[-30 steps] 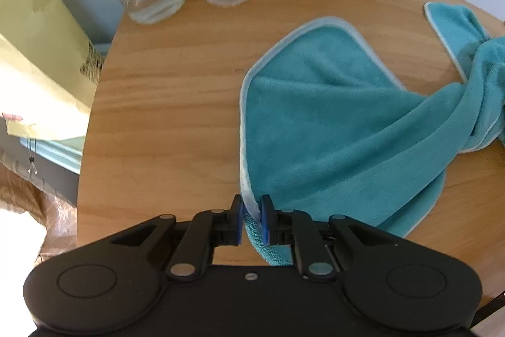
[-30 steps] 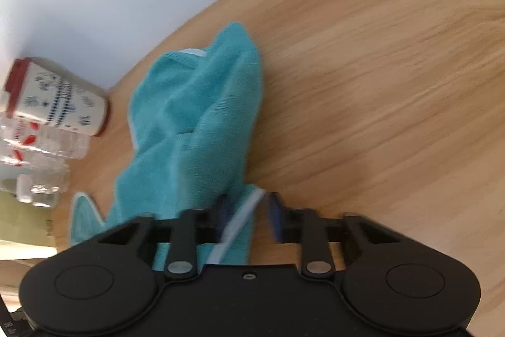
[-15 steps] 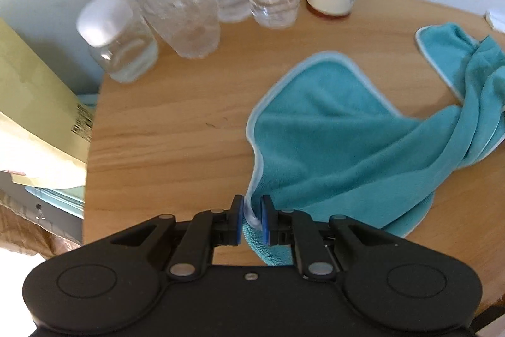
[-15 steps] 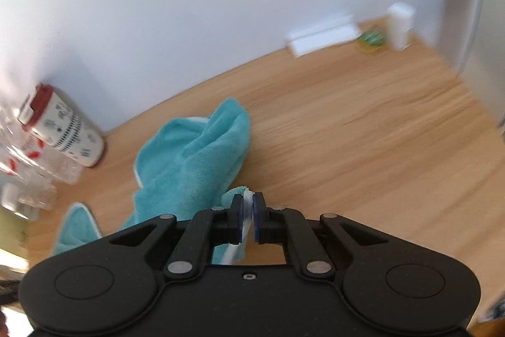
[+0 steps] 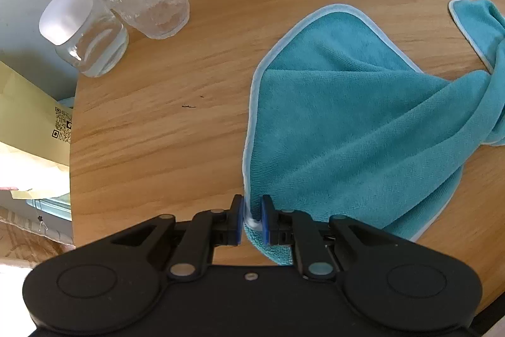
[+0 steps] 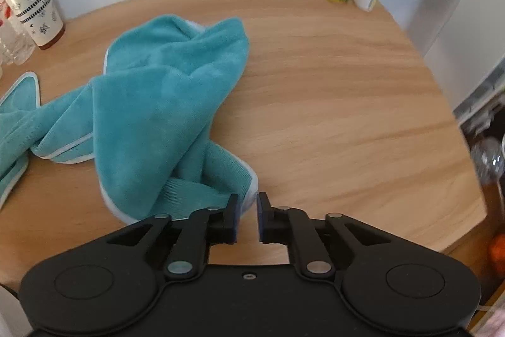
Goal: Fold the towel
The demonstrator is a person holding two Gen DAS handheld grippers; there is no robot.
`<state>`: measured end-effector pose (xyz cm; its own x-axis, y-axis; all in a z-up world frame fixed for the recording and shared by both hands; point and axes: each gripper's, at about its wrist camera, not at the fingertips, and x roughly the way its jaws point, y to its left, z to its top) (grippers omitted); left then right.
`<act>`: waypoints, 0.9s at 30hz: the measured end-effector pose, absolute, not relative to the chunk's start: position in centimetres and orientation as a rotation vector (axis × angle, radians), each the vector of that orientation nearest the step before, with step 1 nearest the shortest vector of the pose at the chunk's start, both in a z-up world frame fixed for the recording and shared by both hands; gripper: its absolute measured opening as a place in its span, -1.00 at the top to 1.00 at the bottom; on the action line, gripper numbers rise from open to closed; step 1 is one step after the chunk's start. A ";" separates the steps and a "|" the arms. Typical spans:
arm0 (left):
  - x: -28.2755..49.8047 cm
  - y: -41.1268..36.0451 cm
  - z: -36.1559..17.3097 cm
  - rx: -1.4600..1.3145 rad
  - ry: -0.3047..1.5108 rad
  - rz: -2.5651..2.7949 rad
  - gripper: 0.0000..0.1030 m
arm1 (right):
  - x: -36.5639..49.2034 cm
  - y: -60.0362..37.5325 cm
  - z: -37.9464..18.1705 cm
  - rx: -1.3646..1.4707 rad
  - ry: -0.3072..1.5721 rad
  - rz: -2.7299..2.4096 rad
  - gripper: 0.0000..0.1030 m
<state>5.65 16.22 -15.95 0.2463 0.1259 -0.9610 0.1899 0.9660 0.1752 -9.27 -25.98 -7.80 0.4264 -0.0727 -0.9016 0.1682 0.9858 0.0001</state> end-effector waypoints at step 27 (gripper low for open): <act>4.0 13.7 -13.5 0.076 1.290 -0.090 0.45 | 3.0 -26.4 -6.5 0.294 1.051 0.276 0.78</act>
<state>4.03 13.72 -13.52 0.2747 -0.0246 -0.9612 0.1096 0.9940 0.0058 3.04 -26.36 -6.53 0.4691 0.3599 -0.8065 -0.0819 0.9270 0.3660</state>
